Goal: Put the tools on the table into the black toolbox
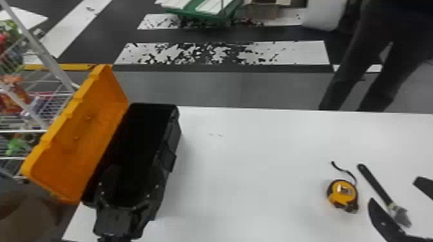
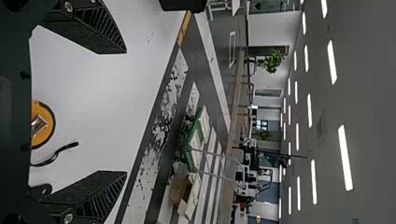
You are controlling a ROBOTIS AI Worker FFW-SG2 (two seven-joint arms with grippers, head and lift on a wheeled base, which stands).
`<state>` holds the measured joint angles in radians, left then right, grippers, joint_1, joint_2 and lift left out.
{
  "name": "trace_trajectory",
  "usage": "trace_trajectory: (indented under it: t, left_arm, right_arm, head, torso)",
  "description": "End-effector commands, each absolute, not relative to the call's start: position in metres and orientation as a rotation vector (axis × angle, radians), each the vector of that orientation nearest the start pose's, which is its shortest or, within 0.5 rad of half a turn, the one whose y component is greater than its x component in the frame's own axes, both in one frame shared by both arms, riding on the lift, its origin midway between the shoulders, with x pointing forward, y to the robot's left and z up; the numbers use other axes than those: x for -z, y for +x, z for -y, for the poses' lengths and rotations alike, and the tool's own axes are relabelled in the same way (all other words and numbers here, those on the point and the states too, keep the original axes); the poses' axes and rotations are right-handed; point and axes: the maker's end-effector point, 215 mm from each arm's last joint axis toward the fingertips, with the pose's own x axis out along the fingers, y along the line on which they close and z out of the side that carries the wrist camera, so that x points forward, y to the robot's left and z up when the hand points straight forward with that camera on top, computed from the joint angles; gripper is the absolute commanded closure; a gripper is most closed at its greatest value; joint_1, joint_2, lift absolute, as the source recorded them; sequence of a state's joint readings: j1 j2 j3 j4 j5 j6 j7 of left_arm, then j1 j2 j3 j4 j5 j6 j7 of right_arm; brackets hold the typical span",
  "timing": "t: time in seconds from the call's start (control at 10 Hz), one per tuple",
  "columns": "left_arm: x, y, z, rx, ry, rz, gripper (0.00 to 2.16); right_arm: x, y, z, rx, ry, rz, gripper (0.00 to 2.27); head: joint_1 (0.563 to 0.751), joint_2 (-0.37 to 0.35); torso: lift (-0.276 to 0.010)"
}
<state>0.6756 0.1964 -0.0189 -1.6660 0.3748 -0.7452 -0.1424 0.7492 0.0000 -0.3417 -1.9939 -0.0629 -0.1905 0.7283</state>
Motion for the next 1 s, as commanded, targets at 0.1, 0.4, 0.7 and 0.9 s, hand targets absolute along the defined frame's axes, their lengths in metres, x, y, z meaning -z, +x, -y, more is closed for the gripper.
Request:
trace_trajectory:
  t: [0.1, 0.4, 0.7, 0.9]
  left_arm:
    - [0.386, 0.322, -0.241, 0.108, -0.155, 0.148, 0.03]
    - [0.388, 0.312, -0.220, 0.114, -0.165, 0.146, 0.03]
    - [0.381, 0.302, -0.203, 0.113, -0.156, 0.181, 0.06]
    - [0.383, 0.296, -0.182, 0.127, -0.148, 0.171, 0.06]
  right_arm:
    - [0.409, 0.305, 0.302, -0.372, -0.134, -0.149, 0.08]
    - [0.410, 0.291, 0.328, -0.321, -0.147, -0.103, 0.08]
    - [0.423, 0.279, 0.340, -0.301, -0.149, -0.117, 0.08]
    - [0.426, 0.276, 0.344, -0.292, -0.150, -0.117, 0.08]
  head:
    - [0.695, -0.005]
    - [0.695, -0.150]
    - [0.695, -0.230]
    - [0.695, -0.276]
  torso:
    - [-0.039]
    - [-0.039]
    - [-0.039]
    - [-0.039]
